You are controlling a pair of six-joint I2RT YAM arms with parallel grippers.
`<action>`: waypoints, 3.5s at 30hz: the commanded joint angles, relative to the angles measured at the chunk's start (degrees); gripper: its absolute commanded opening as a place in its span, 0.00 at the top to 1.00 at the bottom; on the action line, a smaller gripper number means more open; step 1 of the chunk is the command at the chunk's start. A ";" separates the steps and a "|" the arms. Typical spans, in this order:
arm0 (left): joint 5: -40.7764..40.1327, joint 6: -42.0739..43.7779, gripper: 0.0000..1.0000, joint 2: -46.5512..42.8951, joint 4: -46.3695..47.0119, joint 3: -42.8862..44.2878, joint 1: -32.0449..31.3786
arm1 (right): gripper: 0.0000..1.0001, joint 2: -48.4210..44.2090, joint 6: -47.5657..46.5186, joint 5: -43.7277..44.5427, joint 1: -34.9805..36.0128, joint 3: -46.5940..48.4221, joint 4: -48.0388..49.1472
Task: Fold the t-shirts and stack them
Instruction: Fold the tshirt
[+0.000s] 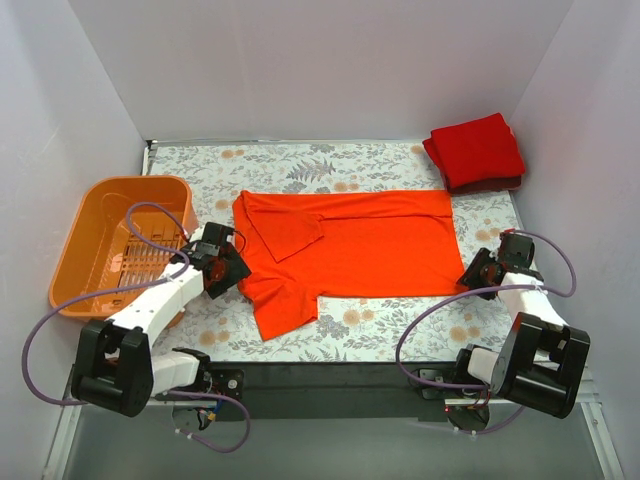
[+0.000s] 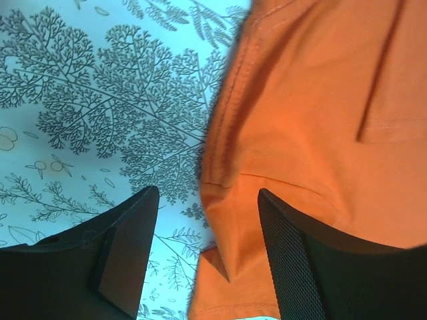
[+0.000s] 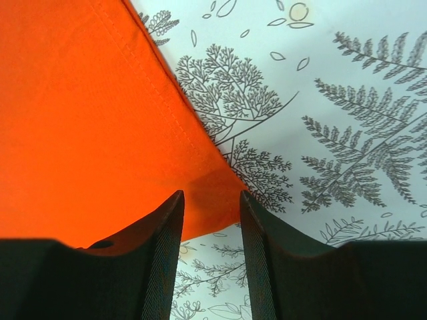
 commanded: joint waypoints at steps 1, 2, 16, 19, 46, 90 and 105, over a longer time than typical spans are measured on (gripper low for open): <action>-1.70 -1.38 0.41 0.40 -1.96 -0.06 0.60 | 0.54 -1.78 -1.06 3.08 -0.37 1.49 -0.85; -1.70 -1.64 0.41 0.75 -1.87 -0.07 0.69 | 0.53 -1.96 -1.23 2.90 -0.28 1.23 -0.76; 3.04 0.64 0.55 6.55 1.55 1.16 0.96 | 0.53 -5.47 -1.06 0.35 0.42 -0.44 0.38; 2.70 0.99 0.54 7.69 1.91 1.08 0.96 | 0.53 -5.56 -1.06 -0.09 0.69 -0.62 0.73; -2.31 1.52 1.00 11.30 -0.90 1.08 0.96 | 0.43 -4.86 -0.36 10.20 0.95 3.06 -9.28; -0.12 0.73 1.00 6.47 -4.76 0.46 0.96 | 0.99 -2.48 -1.23 7.89 0.86 4.65 -13.41; 0.15 3.89 1.00 17.52 -8.81 23.03 5.52 | 0.99 5.41 -1.76 2.55 1.04 17.30 -9.02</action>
